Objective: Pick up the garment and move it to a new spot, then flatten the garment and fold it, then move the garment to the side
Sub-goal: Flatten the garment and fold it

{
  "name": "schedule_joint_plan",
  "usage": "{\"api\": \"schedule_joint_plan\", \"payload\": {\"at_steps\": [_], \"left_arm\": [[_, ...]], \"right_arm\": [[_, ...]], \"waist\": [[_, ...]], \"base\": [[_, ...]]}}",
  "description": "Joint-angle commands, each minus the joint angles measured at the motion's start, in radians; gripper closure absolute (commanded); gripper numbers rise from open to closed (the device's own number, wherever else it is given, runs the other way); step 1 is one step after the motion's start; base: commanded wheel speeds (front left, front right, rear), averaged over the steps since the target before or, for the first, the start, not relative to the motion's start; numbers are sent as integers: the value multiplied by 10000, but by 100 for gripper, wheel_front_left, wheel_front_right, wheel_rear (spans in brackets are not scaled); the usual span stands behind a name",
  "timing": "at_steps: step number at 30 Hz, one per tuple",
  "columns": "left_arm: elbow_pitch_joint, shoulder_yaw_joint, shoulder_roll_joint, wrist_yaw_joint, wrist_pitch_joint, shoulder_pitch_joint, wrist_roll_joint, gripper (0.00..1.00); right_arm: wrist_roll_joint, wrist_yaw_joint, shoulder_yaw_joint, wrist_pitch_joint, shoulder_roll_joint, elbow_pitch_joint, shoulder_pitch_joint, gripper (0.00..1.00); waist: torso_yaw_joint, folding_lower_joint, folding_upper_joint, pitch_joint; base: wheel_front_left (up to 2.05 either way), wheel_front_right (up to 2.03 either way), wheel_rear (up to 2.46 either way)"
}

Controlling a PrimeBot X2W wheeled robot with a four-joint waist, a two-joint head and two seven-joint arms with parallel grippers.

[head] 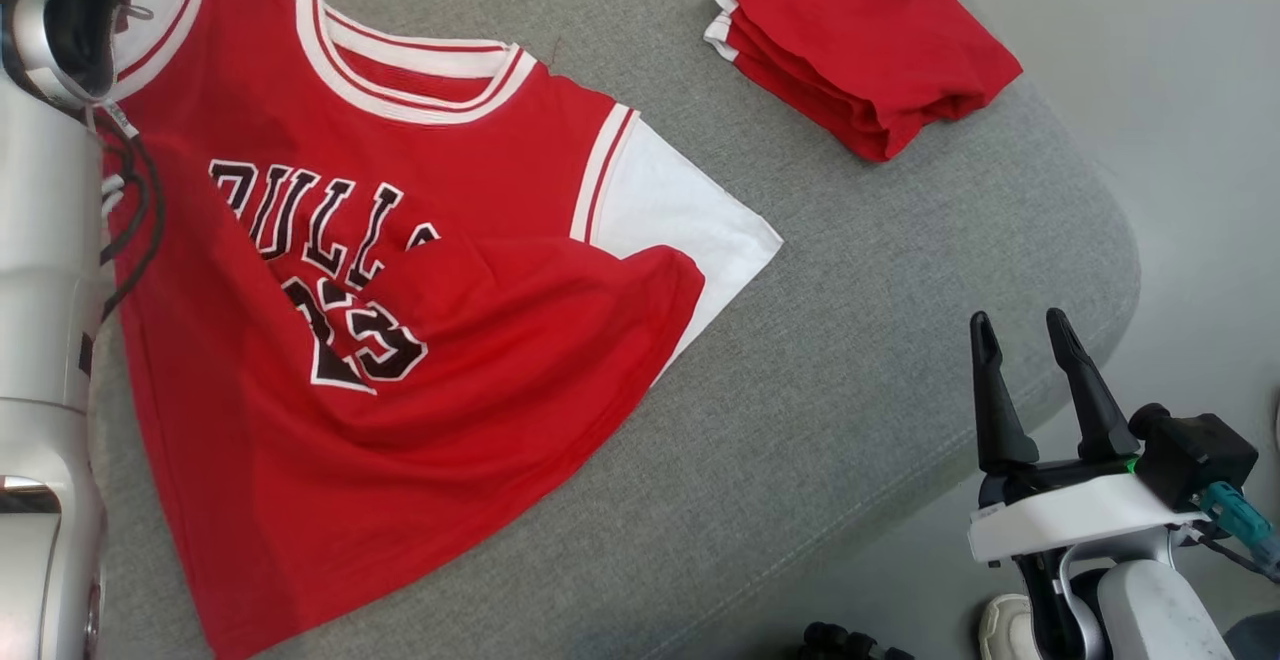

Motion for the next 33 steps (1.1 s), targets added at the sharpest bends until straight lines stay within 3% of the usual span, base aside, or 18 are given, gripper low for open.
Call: {"api": "schedule_joint_plan", "payload": {"at_steps": [1,2,3,9,12,15,19,25,29,33], "left_arm": [[96,6,57,-56,-73,-14,17,69],[250,10,12,-80,-128,22,-19,40],[374,5,-37,-128,-195,74,-65,0],[-18,-184,-415,-1006,-771,985,-383,0],[-870,-72,-402,-1031,-1389,1812,-504,0],[-2053,-42,-831,-941,-1794,3185,-788,0],[-4037,-312,-1129,-419,-1806,5462,-844,0],[-6601,-741,-1465,755,-1380,9133,-950,0],[-7526,-861,-1395,1592,-1412,11329,-832,0],[-7579,-933,-1363,1821,-1326,11992,-837,0]], "right_arm": [[37,-8,-9,-26,3,20,-119,0],[10,-8,-43,-26,2,27,-125,0],[-29,-8,-94,-26,0,18,-130,0],[-438,-9,-520,-26,-16,-100,82,0],[-667,-9,-736,-26,-13,-163,286,0],[-872,-9,-975,-26,-11,-217,574,0],[-1136,-9,-1271,-26,-16,-310,985,0],[-1322,-9,-1565,-26,-14,-455,1467,0],[-1414,-9,-1676,-26,-14,-593,1786,0],[-1453,-9,-1698,-26,-9,-647,1879,0]], "waist": [[-193,0,-1,272],[-113,0,-1,250],[-16,0,-1,206],[845,0,-1,-406],[1265,0,-1,-821],[1700,0,-1,-1296],[2202,0,-1,-1858],[2763,0,-1,-2352],[3154,0,-1,-2479],[3374,0,-1,-2450]], "base": [[0,0,0],[0,0,0],[0,0,0],[0,0,0],[0,0,0],[0,0,0],[0,0,0],[0,0,0],[0,0,0],[0,0,0]]}}
